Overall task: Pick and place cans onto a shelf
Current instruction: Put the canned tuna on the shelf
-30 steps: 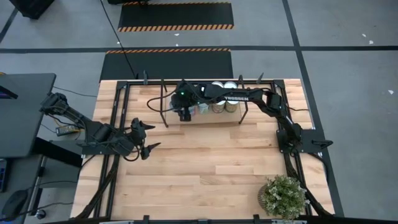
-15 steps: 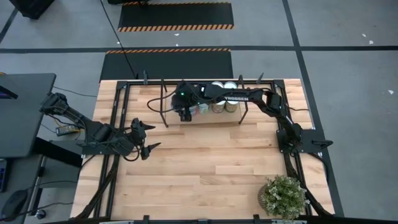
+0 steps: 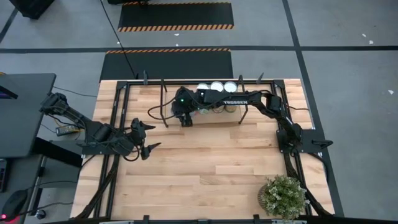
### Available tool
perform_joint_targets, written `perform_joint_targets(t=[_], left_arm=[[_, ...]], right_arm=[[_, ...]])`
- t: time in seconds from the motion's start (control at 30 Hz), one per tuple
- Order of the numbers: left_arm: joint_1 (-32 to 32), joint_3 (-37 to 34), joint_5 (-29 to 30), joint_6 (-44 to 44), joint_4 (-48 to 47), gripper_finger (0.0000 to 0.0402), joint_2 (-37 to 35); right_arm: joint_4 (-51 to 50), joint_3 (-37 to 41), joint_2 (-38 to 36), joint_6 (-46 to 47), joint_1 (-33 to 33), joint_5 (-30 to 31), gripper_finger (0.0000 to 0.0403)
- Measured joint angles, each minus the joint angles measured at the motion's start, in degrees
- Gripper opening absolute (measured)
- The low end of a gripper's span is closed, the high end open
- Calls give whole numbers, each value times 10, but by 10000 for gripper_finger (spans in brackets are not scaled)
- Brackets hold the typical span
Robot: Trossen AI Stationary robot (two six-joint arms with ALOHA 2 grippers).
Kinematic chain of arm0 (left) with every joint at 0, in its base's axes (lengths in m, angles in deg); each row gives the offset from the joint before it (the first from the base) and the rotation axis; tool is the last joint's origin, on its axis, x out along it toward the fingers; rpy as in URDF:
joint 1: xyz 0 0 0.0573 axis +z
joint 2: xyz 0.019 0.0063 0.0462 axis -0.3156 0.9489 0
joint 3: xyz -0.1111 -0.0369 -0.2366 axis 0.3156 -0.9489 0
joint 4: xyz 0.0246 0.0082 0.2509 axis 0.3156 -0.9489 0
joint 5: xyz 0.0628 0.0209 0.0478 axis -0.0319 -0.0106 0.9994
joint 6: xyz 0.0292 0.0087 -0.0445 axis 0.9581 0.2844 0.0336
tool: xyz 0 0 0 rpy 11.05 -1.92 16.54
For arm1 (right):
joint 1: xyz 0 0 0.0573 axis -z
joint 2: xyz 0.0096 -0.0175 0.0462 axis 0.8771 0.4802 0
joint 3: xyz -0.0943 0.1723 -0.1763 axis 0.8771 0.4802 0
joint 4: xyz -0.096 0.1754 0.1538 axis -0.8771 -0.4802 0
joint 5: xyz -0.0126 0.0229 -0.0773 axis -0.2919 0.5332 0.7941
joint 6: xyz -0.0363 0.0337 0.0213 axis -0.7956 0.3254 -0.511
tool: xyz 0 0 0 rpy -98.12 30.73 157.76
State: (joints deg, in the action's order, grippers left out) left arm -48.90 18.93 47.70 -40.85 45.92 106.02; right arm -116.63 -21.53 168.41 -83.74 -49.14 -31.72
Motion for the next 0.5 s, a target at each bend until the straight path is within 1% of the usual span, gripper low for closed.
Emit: perform_joint_targets(t=[0.27, 0.33, 0.4, 0.5], left_arm=[[0, 0, -5, -6, 0, 396, 0], [0, 0, -5, -7, 0, 396, 0], [0, 0, -5, -7, 0, 396, 0], [0, 0, -5, -6, 0, 396, 0]], right_arm=[[0, 0, 0, -41, -5, -77, 302], [0, 0, 0, -49, -9, -76, 302], [1, 0, 0, -57, -11, -58, 302], [3, 0, 0, -57, -8, -48, 302]])
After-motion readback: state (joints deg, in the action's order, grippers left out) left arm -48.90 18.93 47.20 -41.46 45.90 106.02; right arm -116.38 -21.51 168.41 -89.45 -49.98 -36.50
